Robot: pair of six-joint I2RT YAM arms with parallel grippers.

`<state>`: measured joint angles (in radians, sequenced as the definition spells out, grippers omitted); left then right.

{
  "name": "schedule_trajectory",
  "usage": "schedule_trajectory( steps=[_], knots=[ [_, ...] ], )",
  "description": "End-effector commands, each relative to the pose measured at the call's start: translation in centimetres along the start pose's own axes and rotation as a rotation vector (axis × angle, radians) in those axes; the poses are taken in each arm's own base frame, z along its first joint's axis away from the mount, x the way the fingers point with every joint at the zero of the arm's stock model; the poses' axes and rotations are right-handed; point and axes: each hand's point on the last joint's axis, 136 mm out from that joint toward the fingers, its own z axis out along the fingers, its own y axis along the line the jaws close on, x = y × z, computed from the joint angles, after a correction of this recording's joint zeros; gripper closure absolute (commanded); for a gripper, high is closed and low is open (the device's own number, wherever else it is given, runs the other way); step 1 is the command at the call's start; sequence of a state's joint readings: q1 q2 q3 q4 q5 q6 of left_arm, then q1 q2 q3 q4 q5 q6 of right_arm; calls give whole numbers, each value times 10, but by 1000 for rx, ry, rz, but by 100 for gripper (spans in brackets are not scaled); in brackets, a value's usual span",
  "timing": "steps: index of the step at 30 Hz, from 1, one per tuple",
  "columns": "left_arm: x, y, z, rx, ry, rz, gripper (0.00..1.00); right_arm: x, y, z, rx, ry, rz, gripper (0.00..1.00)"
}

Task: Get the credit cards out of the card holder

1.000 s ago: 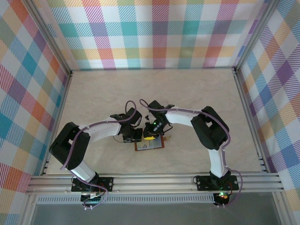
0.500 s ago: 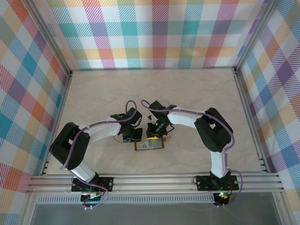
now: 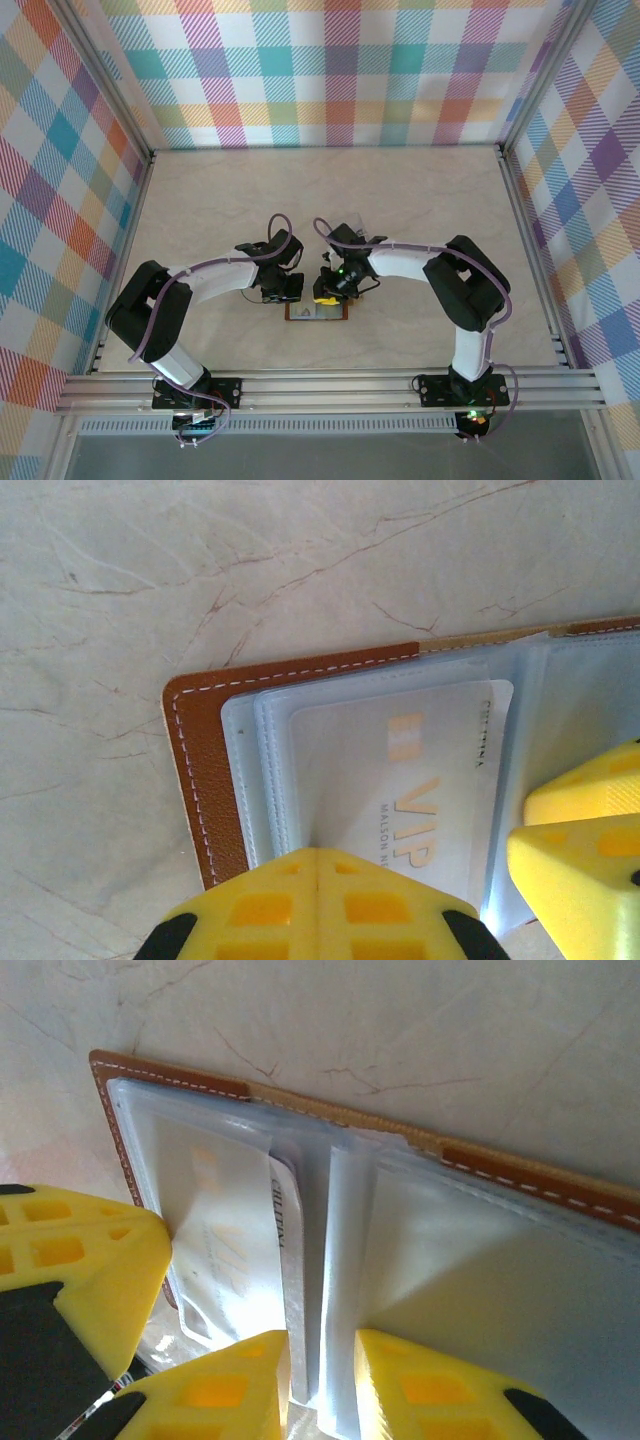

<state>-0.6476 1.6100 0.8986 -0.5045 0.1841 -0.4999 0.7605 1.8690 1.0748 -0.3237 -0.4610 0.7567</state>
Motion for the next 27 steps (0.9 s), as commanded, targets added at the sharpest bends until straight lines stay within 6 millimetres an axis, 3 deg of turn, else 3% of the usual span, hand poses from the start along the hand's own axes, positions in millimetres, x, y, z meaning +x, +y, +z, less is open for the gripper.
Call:
schedule_trajectory(
  steps=[1,5,12,21,27],
  knots=[
    [14,16,3,-72,52,11,95,-3,16,-2,-75,-19,15,75],
    [14,16,3,-72,53,11,95,-4,17,0,-82,-24,21,76],
    [15,16,2,-72,55,11,95,-6,-5,-23,114,-102,-6,77],
    [18,13,3,-50,63,3,95,-6,32,-22,-45,-83,-20,76],
    [17,13,5,-46,63,1,95,-6,31,-3,-52,-34,-11,75]
  ],
)
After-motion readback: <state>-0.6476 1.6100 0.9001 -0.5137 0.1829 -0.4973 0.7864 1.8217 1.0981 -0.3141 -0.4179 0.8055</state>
